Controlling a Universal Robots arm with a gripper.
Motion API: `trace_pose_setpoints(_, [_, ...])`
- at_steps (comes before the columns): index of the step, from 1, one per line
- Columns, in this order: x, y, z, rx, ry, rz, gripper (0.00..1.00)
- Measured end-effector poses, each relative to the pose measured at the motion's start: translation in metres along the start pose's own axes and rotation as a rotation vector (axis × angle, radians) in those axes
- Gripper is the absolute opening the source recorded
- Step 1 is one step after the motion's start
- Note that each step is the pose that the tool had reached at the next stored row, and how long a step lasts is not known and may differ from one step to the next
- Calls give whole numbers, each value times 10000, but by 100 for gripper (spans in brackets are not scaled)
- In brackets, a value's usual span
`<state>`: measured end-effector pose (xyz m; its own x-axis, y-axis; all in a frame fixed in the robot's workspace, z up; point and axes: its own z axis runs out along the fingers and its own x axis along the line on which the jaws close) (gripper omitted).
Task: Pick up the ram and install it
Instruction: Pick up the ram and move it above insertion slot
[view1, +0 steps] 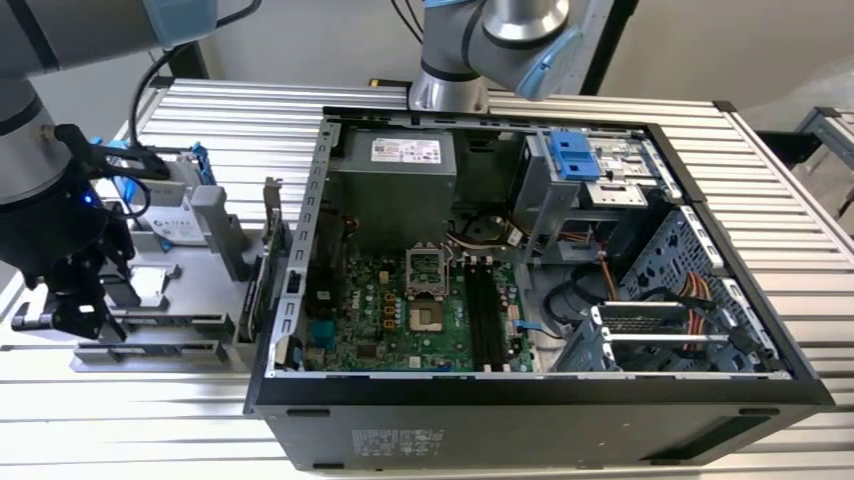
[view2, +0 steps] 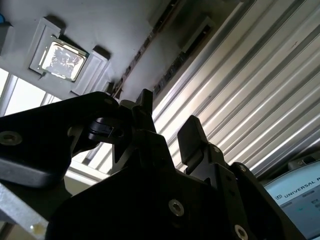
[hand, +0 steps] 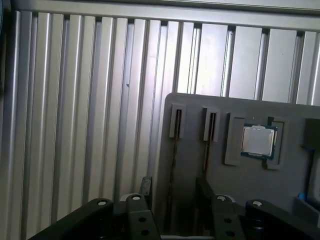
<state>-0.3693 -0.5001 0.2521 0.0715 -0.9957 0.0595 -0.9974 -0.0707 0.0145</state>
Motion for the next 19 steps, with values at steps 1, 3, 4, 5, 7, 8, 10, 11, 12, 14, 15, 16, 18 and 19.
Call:
trace_pose_setpoints(1, [-1, 0, 12, -3, 4, 39, 100])
trace_pose_setpoints(3, [-2, -1, 34, -6, 8, 96, 100])
trace_pose_setpoints(4, [-3, 0, 42, -7, 10, 103, 100])
trace_pose_setpoints(5, [-4, -1, 51, -6, 11, 104, 100])
trace_pose_setpoints(7, [-6, -1, 68, -7, 15, 106, 100])
trace_pose_setpoints(8, [-8, -2, 78, -7, 17, 105, 100])
trace_pose_setpoints(10, [-11, -2, 95, -7, 20, 106, 100])
trace_pose_setpoints(11, [-13, -2, 104, -8, 23, 106, 100])
trace_pose_setpoints(12, [-15, -2, 114, -8, 24, 105, 100])
trace_pose_setpoints(14, [-19, -3, 136, -7, 25, 105, 100])
trace_pose_setpoints(15, [-21, -3, 148, -7, 27, 105, 100])
trace_pose_setpoints(16, [-22, -3, 158, -8, 28, 106, 100])
trace_pose_setpoints(18, [-24, -4, 183, -8, 33, 106, 100])
trace_pose_setpoints(19, [-25, -4, 194, -9, 37, 106, 100])
